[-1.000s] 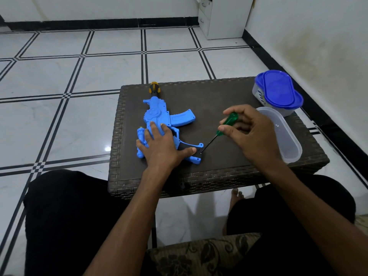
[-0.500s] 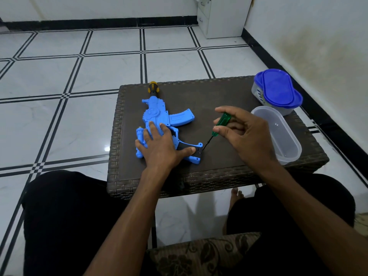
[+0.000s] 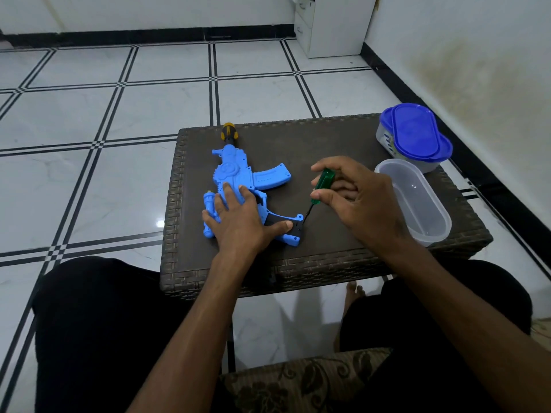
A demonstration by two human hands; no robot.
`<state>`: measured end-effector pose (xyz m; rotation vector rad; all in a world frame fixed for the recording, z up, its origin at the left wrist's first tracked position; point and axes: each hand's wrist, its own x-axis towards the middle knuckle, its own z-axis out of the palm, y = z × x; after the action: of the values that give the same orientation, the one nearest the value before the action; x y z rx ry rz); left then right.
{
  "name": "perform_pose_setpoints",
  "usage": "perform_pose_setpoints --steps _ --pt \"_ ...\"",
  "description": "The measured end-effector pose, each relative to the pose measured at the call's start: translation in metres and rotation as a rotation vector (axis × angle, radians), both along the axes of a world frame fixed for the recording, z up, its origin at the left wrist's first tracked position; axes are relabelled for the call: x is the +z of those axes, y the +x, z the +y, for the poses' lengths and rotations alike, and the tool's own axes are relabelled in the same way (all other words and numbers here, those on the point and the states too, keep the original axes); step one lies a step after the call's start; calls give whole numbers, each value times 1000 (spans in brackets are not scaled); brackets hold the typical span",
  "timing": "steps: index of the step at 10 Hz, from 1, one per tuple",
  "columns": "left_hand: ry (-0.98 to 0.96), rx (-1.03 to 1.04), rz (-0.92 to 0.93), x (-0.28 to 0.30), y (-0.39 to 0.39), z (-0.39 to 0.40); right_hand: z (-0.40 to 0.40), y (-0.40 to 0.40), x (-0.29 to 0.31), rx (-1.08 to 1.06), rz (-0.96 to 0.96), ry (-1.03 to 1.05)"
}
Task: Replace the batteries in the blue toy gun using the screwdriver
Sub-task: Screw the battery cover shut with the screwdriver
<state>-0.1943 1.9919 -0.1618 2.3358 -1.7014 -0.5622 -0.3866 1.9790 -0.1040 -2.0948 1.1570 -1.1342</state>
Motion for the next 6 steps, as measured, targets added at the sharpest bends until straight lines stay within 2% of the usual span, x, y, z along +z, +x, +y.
perform_pose_setpoints --steps 4,6 --pt "-11 -2 -7 -1 0 0 0 2 0 4 3 -14" --pt "-13 -2 -8 -1 0 0 -4 4 2 26 252 -261"
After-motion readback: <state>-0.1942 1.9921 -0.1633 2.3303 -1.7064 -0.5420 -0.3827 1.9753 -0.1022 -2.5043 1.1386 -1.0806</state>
